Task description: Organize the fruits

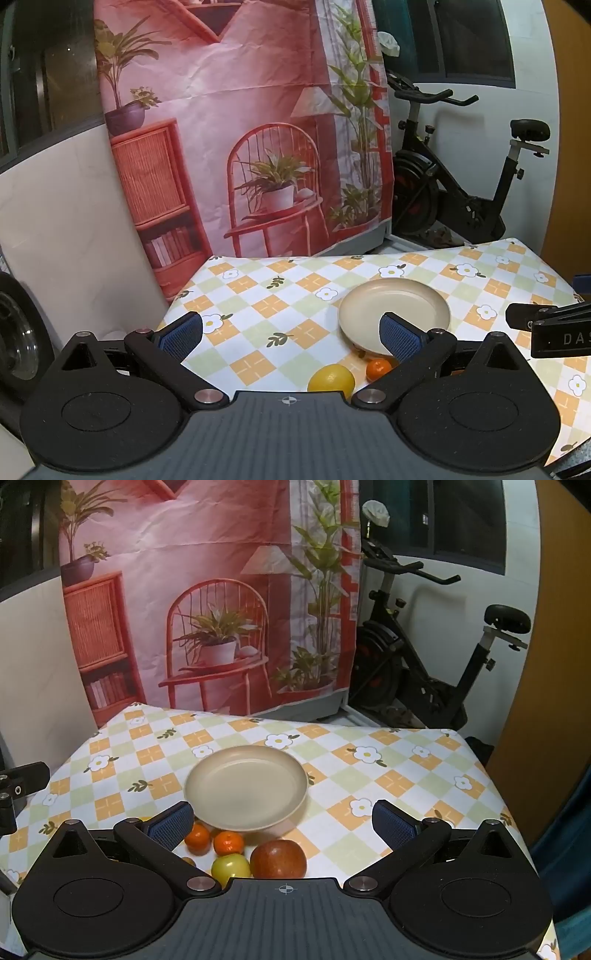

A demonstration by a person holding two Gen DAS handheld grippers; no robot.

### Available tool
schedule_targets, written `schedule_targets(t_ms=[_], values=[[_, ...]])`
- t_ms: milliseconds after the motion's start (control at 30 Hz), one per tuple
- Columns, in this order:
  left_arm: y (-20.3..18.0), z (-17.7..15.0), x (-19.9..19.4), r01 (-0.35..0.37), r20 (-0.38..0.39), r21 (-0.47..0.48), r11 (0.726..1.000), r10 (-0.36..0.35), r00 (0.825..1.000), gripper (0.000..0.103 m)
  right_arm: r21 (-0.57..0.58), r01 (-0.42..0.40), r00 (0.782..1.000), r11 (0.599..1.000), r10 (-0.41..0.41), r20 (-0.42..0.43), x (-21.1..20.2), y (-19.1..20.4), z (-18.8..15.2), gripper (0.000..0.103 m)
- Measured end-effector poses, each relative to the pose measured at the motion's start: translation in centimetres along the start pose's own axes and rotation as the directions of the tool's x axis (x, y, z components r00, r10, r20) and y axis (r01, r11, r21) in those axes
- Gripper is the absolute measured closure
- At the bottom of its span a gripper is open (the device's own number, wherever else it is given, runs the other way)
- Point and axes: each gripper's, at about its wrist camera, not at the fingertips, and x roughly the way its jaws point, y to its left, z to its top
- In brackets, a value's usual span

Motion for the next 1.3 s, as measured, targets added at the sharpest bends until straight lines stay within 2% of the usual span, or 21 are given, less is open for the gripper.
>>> schedule_targets(t_ms=[1300], values=[[-0.01,0.30,-0.23,-0.007,0.003,-0.005,1.000,0.007,1.000,0.000,0.006,-0.002,1.000,1.000,0.002,0.005,-0.11,0.01,0.34,0.001]])
